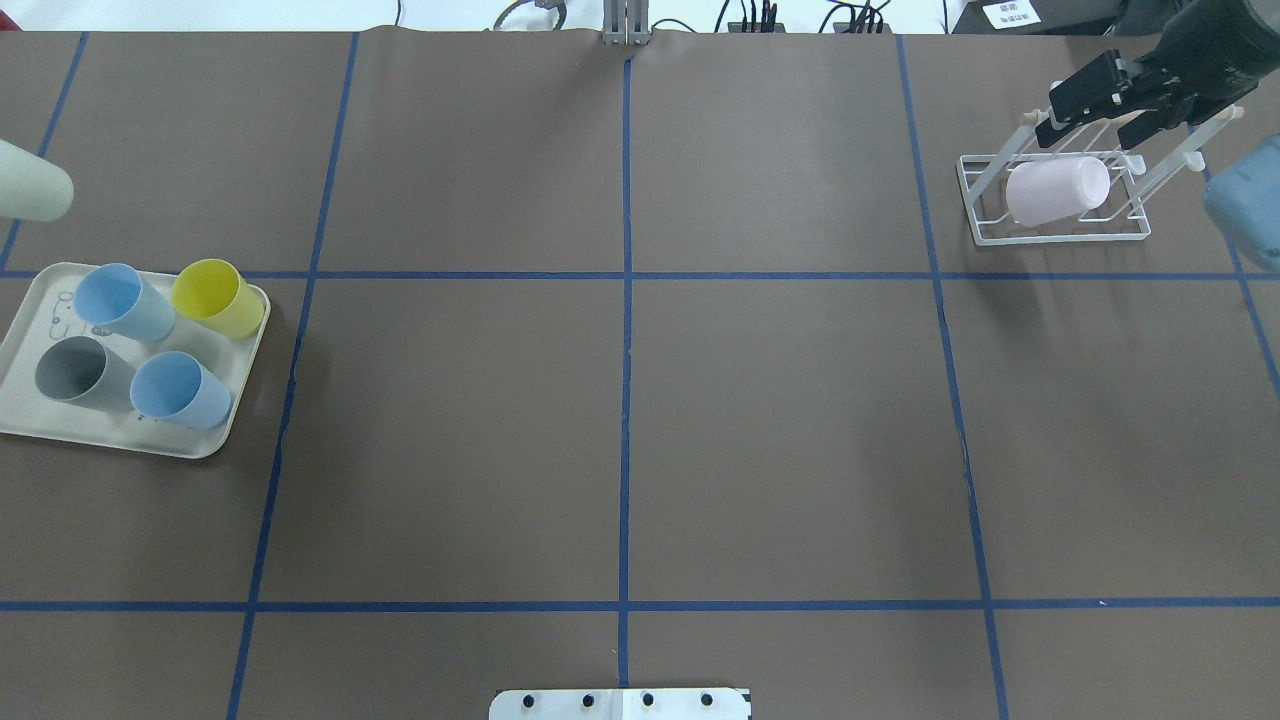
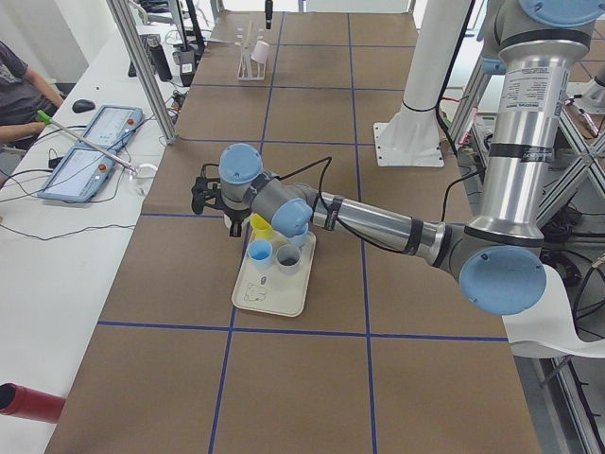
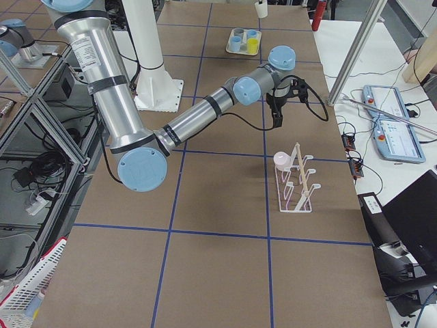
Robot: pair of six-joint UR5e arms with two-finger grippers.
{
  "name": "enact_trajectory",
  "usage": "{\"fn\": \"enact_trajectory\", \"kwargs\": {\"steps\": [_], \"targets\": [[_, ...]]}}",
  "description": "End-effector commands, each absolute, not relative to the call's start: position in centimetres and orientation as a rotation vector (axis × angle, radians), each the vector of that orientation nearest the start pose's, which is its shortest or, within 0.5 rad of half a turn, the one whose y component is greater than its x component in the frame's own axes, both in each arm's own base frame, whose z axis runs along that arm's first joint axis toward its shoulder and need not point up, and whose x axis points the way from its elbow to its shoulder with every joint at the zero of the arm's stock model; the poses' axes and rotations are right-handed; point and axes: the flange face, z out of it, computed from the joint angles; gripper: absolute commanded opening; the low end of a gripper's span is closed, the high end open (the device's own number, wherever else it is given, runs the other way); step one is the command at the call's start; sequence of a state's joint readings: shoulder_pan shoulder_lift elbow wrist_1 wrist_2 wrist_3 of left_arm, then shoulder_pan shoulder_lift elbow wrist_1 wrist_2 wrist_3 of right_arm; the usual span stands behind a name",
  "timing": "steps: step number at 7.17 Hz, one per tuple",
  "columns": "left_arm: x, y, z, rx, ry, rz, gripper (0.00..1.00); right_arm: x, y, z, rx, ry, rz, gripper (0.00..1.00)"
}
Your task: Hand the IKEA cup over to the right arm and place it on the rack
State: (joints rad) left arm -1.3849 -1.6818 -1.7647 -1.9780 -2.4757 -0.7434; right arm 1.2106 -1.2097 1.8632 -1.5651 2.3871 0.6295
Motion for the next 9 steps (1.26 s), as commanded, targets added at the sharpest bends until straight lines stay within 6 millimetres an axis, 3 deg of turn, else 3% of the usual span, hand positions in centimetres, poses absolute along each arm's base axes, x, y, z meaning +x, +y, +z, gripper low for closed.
{"fn": "enact_trajectory", "kwargs": {"steps": [1,2,4,6,7,8,9], "targets": [[10.0,-52.4,35.3,0.116,1.201,-0.319,0.00,-16.8,-54.6,28.1,0.205,-1.108,0.077,0.98],[12.9,-51.5,32.4,0.075,1.278,-0.351,0.00,-19.1,-53.3,26.6,0.191,-1.202,0.125,0.98],[18.8,-49.4,25.1,0.002,1.495,-0.425,0.00,-21.1,-50.8,24.4,0.158,-1.381,0.199,0.98],[28.8,-45.5,18.6,-0.091,1.654,-0.433,0.00,-22.0,-48.4,22.9,0.169,-1.554,0.177,0.98],[30.8,-43.3,17.7,-0.149,1.717,-0.385,0.00,-22.1,-47.3,22.5,0.169,-1.642,0.162,0.98],[30.5,-42.5,17.4,-0.186,1.785,-0.378,0.00,-21.9,-46.4,22.1,0.177,-1.730,0.172,0.98],[30.2,-41.7,17.1,-0.243,1.842,-0.380,0.00,-23.0,-45.3,22.1,0.179,-1.827,0.177,0.98]]}}
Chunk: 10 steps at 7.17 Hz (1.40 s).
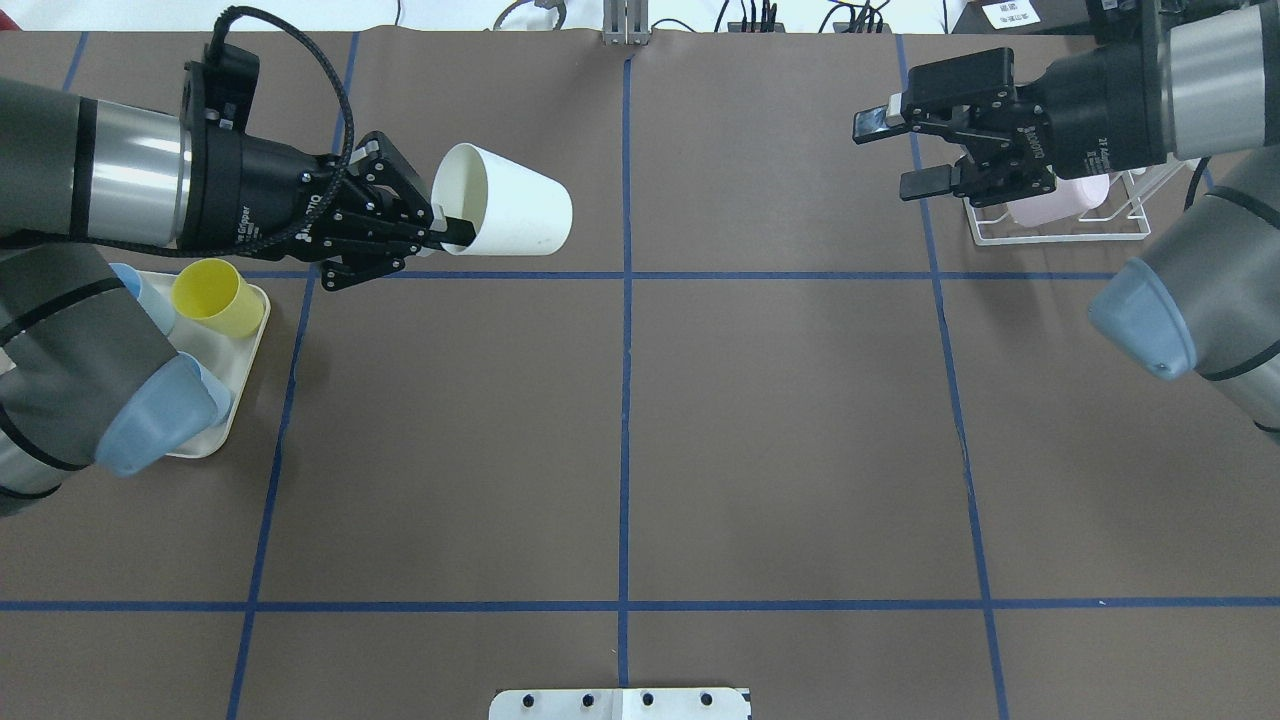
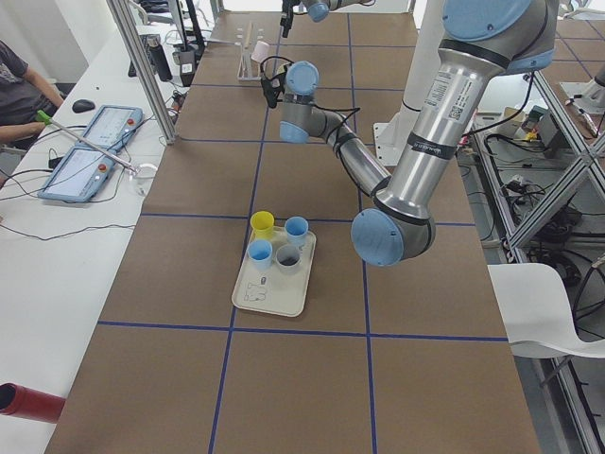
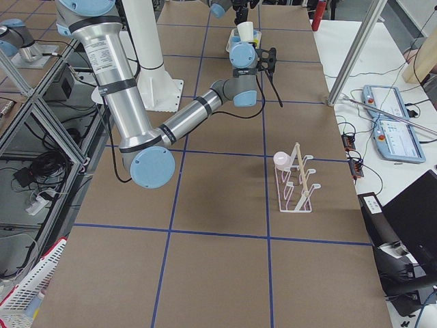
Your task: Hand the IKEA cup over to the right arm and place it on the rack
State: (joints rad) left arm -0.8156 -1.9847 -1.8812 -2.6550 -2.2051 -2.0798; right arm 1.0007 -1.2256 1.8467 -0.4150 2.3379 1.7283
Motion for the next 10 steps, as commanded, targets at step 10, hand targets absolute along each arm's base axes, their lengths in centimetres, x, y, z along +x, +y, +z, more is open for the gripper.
{"fn": "enact_trajectory", "kwargs": {"steps": [10], "targets": [[31.2,-35.5,14.1,-0.610,2.129,-0.353,0.00,-30.1,-37.3,20.5,0.177,-2.441,0.127,0.99]]}}
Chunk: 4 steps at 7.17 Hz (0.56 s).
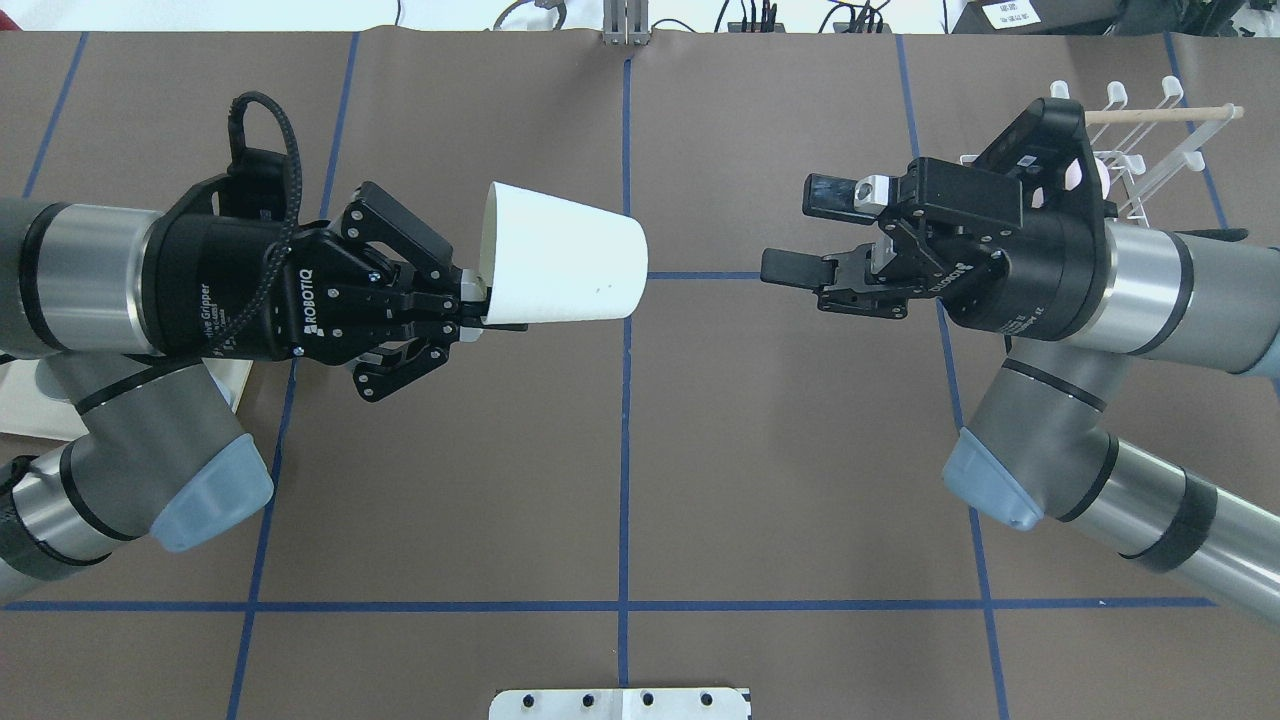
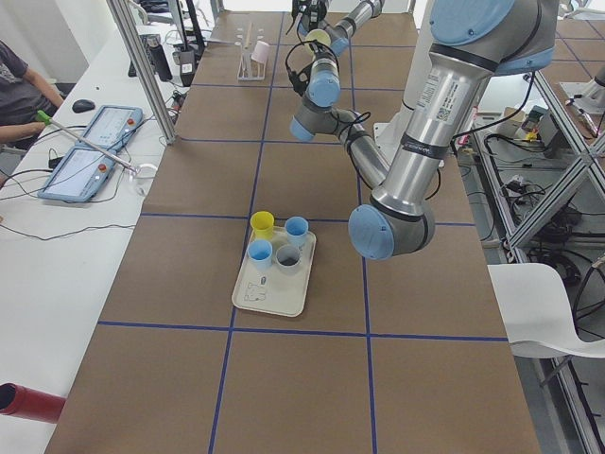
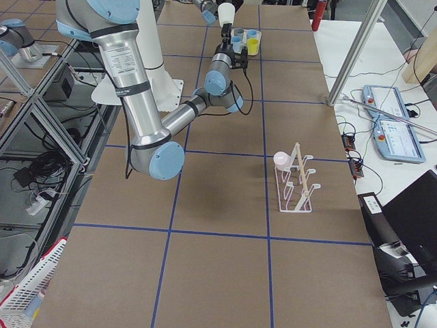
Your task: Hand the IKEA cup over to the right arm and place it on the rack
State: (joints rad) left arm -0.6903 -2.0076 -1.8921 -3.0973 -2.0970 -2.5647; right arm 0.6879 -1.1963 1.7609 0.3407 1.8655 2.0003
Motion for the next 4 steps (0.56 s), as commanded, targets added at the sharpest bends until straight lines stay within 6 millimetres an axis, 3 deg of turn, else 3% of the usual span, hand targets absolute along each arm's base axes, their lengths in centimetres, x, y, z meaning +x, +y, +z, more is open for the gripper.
{"fn": "enact_trajectory", "kwargs": {"steps": [1,4], "targets": [[32.2,-34.6,13.4,-0.634,2.144,-0.343,0.00,-30.8,-36.6,20.3,0.152,-2.447,0.113,0.99],[34.0,-34.0,11.7,-0.659,2.179,-0.350,0.00,-31.5,-35.8,19.8,0.129,-2.460,0.093,0.99]]}}
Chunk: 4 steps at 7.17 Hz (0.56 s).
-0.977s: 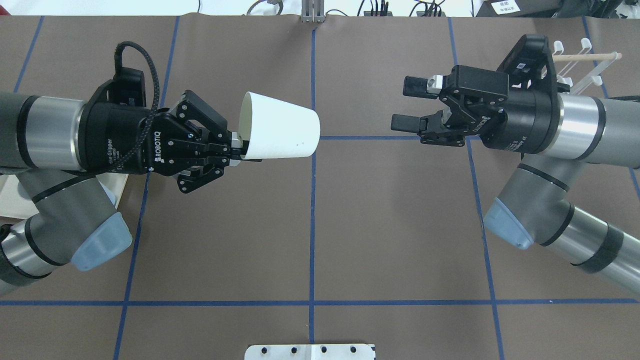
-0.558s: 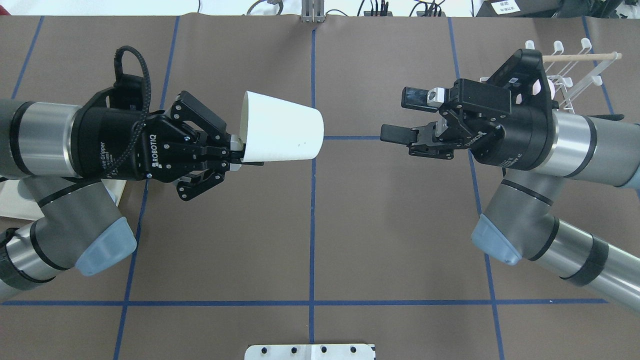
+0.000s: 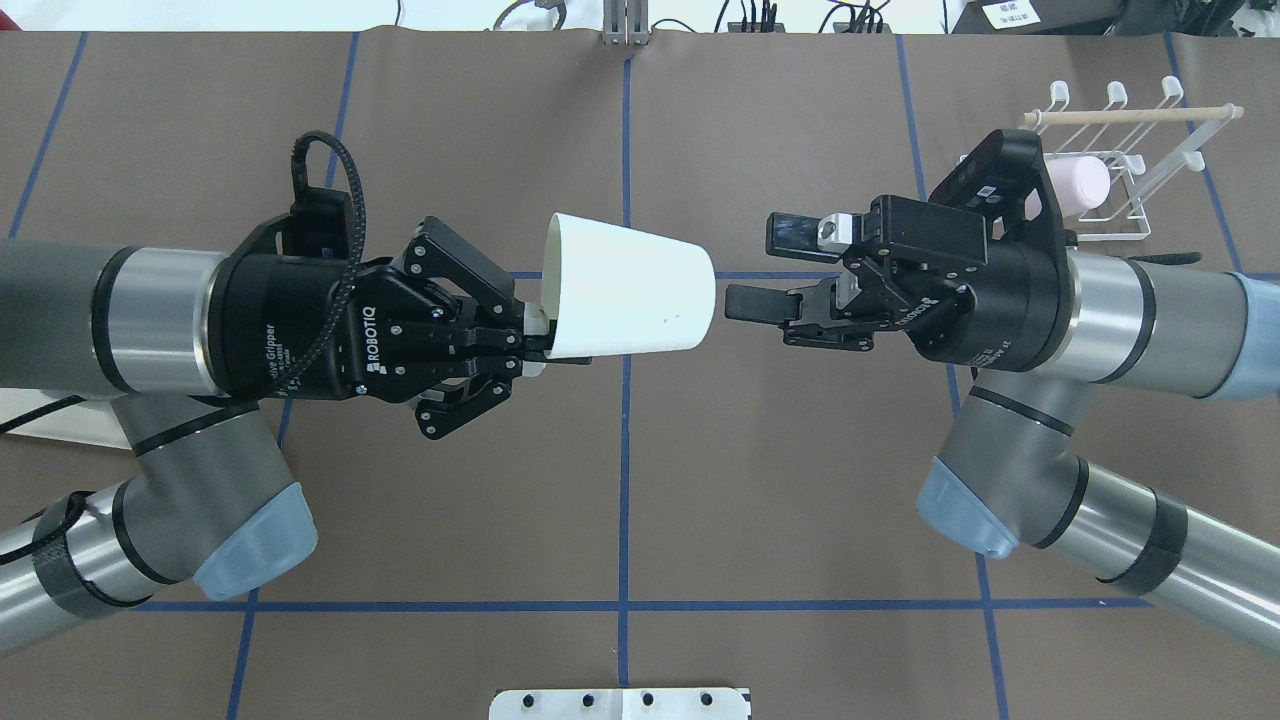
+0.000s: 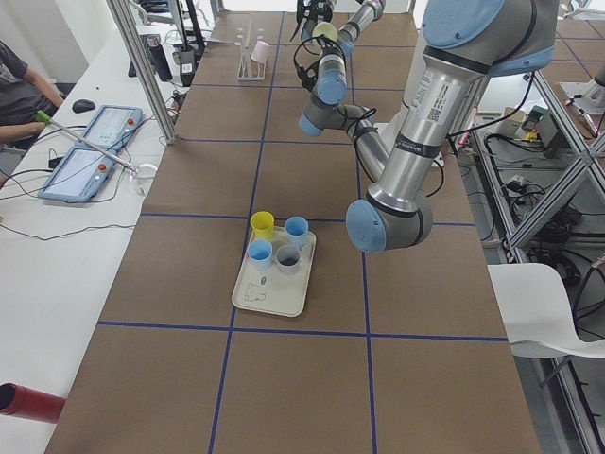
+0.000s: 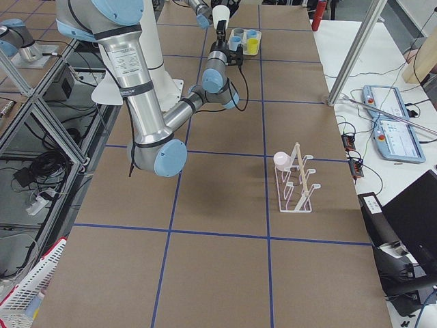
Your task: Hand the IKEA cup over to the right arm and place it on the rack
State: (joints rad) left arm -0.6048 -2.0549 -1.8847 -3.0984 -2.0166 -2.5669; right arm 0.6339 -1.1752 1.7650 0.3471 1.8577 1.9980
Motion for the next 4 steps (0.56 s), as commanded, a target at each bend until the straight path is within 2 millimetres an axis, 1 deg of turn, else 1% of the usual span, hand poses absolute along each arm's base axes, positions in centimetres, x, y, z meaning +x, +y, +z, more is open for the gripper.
{"fn": "enact_trajectory", "kwargs": {"steps": [1,2,3,4], "targets": [[34.20,-33.96,11.69,-0.661,2.180,-0.356,0.00,-31.57,-35.56,19.55,0.126,-2.467,0.091,0.99],[34.46,-33.87,11.70,-0.664,2.178,-0.354,0.00,-31.82,-35.25,19.43,0.119,-2.478,0.101,0.99],[34.58,-33.72,11.40,-0.667,2.183,-0.349,0.00,-32.23,-34.98,18.69,0.115,-2.500,0.096,0.99],[34.84,-33.89,11.31,-0.668,2.180,-0.352,0.00,-32.42,-34.79,18.68,0.108,-2.502,0.095,0.99]]}}
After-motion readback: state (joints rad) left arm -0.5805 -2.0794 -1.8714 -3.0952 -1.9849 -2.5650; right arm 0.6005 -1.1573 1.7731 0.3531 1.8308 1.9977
